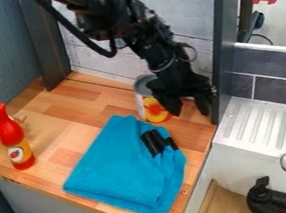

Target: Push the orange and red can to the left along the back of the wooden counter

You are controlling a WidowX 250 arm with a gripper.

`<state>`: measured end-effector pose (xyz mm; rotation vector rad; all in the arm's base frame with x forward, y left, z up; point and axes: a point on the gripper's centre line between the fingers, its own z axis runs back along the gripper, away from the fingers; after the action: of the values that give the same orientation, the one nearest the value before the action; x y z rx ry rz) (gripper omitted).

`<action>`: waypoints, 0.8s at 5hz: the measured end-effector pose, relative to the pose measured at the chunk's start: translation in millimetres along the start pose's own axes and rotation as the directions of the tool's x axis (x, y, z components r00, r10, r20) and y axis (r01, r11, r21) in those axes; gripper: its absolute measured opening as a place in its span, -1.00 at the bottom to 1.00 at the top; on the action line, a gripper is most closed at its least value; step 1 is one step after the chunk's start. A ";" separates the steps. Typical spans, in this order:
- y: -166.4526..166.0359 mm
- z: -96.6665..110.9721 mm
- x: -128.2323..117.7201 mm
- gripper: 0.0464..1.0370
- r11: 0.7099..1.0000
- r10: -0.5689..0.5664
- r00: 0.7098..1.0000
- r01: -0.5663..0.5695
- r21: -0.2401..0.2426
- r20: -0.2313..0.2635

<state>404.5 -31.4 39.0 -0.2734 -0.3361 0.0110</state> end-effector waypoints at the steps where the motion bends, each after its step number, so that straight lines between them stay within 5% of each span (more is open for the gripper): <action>1: 25.4 6.6 2.0 0.93 0.999 0.050 0.999 -0.050 0.019 0.014; 4: 107.2 29.9 -18.4 0.93 0.976 0.146 0.989 -0.138 0.168 -0.034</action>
<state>381.0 78.7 31.5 -0.1328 -0.2670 0.1727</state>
